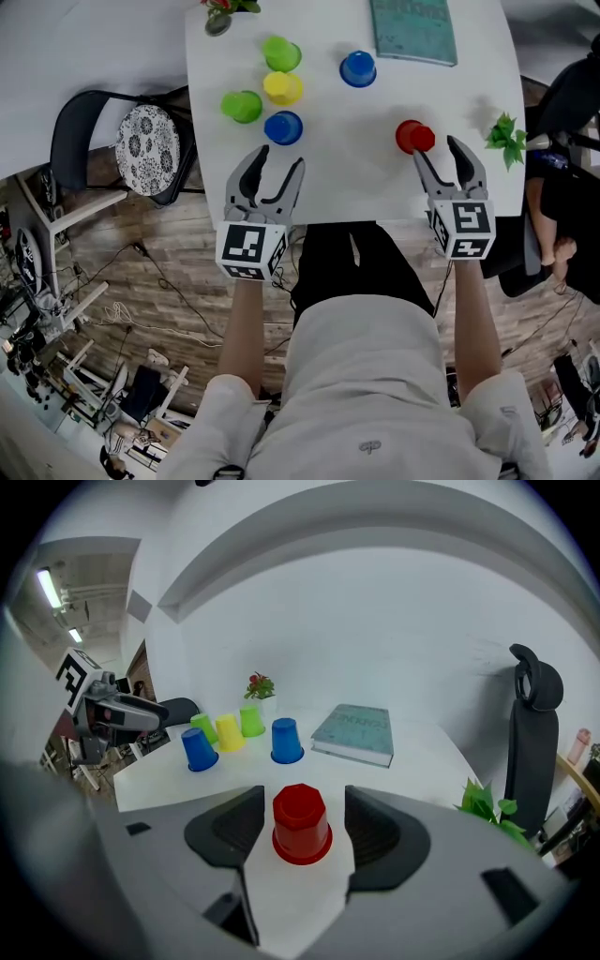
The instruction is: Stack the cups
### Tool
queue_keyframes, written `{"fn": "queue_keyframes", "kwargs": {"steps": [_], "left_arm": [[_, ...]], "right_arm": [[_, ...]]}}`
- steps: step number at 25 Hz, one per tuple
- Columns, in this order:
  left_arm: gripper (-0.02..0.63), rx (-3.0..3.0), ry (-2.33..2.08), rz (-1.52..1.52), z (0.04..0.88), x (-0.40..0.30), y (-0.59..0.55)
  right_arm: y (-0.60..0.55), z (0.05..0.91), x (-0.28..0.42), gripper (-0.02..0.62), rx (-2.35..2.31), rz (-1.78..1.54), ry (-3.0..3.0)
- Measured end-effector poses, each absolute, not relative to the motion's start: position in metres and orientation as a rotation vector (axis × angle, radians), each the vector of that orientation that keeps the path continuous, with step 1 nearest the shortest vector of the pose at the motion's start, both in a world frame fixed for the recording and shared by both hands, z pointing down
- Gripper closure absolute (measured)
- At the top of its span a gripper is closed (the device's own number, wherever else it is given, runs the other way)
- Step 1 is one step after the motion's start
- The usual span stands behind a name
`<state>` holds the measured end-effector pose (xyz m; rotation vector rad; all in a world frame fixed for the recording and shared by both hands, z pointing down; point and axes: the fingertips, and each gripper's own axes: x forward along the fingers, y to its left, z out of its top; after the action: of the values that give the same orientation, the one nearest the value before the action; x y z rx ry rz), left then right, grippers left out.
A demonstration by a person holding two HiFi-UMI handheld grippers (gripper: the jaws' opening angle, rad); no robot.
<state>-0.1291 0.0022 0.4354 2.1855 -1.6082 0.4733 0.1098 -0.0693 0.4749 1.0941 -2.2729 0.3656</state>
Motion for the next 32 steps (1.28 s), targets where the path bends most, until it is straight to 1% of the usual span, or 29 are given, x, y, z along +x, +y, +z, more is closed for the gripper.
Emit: {"fn": "queue_keyframes", "kwargs": {"steps": [17, 32], "left_arm": [[0.344, 2.074, -1.664, 0.473, 0.479, -0.155, -0.027], [0.345, 2.041, -1.664, 0.528, 0.502, -0.162, -0.034]], "right_arm": [[-0.059, 0.432, 0.084, 0.324, 1.013, 0.282, -2.321], [-0.056, 0.425, 0.074, 0.327, 0.993, 0.265, -2.334]]}}
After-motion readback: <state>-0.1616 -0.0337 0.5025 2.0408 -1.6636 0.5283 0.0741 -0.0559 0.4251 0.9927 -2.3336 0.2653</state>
